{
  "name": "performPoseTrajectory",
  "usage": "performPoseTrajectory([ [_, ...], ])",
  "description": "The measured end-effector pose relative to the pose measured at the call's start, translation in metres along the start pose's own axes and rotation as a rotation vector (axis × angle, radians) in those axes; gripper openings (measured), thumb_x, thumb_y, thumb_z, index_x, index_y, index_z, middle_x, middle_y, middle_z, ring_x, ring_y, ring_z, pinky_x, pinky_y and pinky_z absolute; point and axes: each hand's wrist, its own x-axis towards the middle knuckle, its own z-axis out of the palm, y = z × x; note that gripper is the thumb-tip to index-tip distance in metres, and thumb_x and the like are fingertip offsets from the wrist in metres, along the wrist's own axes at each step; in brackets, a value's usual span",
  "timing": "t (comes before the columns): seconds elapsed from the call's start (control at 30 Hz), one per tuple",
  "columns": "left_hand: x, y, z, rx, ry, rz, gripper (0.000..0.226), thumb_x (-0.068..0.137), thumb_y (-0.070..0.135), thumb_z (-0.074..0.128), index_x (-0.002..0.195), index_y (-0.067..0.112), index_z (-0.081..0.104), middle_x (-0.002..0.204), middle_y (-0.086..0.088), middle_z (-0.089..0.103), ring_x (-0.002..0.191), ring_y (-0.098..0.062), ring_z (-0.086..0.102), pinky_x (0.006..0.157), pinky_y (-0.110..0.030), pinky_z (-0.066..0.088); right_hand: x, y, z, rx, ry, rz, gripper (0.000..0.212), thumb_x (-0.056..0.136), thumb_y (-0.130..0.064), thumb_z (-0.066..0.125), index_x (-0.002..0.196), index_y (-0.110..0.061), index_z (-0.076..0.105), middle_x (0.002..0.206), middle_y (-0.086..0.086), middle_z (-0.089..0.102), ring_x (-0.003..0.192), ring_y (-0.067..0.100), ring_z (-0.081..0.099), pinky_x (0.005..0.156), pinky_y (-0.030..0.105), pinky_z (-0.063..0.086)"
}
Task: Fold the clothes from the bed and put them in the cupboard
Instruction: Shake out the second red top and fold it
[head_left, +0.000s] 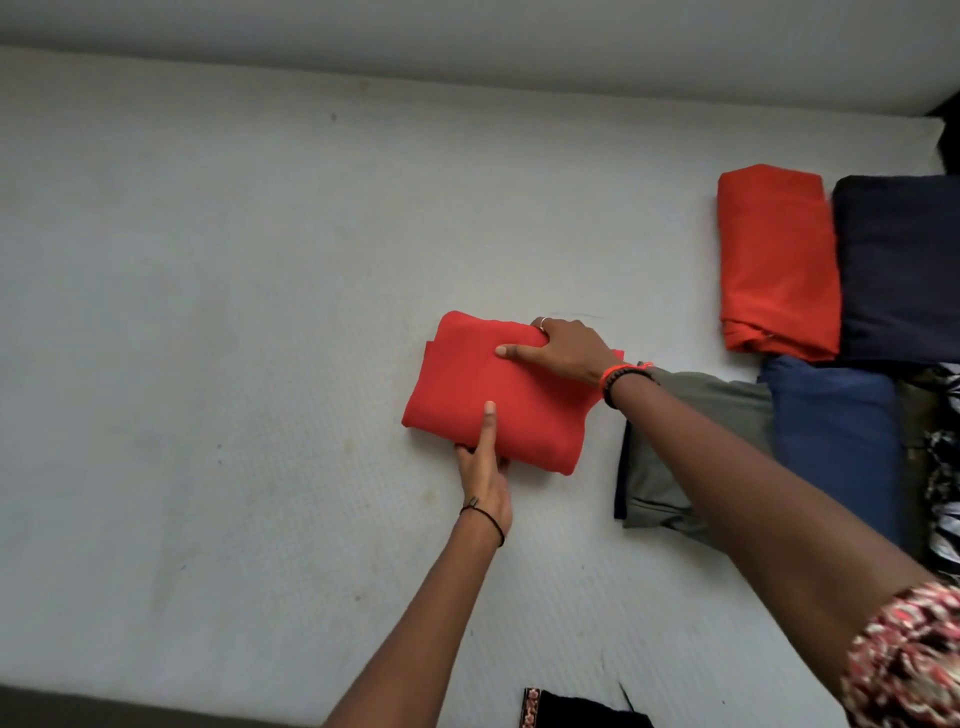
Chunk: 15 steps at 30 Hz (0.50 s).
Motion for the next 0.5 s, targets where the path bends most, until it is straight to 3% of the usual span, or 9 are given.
performPoseTrajectory([
  [0.1,0.01,0.007,-0.001,-0.073,-0.007,0.044,0.097,0.044,0.053,0.088,0.13,0.028,0.05,0.124,0.003,0.064,0.111,-0.017,0.062,0.096,-0.041,0.05,-0.005,0.005,0.007,0.061,0.062,0.035,0.062,0.075,-0.076,0.053,0.094,-0.018,0.063,0.092,-0.004,0.065,0.085,0.019,0.057,0.075,0.034,0.044],
  [0.2,0.014,0.015,0.002,-0.079,-0.088,0.067,0.066,0.072,0.035,0.077,0.132,0.022,0.052,0.124,-0.002,0.064,0.112,-0.019,0.062,0.095,-0.042,0.05,-0.017,0.008,0.014,0.183,0.071,0.114,0.062,0.077,-0.075,0.051,0.097,-0.018,0.063,0.093,-0.003,0.063,0.086,0.02,0.055,0.076,0.033,0.041],
  [0.33,0.002,0.031,0.011,-0.07,-0.138,-0.03,0.025,0.087,0.018,0.058,0.111,0.018,0.063,0.103,-0.003,0.072,0.094,-0.019,0.066,0.086,-0.038,0.052,-0.042,0.017,0.025,0.404,0.091,0.203,0.057,0.076,-0.077,0.05,0.093,-0.023,0.06,0.101,-0.002,0.066,0.093,0.021,0.058,0.081,0.034,0.044],
  [0.43,-0.009,0.048,0.015,0.042,-0.176,-0.062,0.018,0.087,0.016,0.055,0.101,0.018,0.065,0.095,-0.002,0.073,0.087,-0.017,0.067,0.087,-0.037,0.05,-0.058,0.022,0.021,0.599,0.089,0.207,0.047,0.077,-0.071,0.057,0.086,-0.025,0.059,0.094,-0.005,0.067,0.091,0.017,0.062,0.077,0.029,0.046],
  [0.5,-0.018,0.057,0.022,0.106,-0.206,-0.099,0.017,0.086,0.015,0.055,0.097,0.017,0.067,0.096,-0.003,0.072,0.086,-0.017,0.067,0.084,-0.037,0.051,-0.071,0.027,0.007,0.796,0.015,0.195,0.046,0.078,-0.063,0.063,0.097,-0.021,0.065,0.098,-0.003,0.071,0.094,0.017,0.067,0.086,0.031,0.051],
])
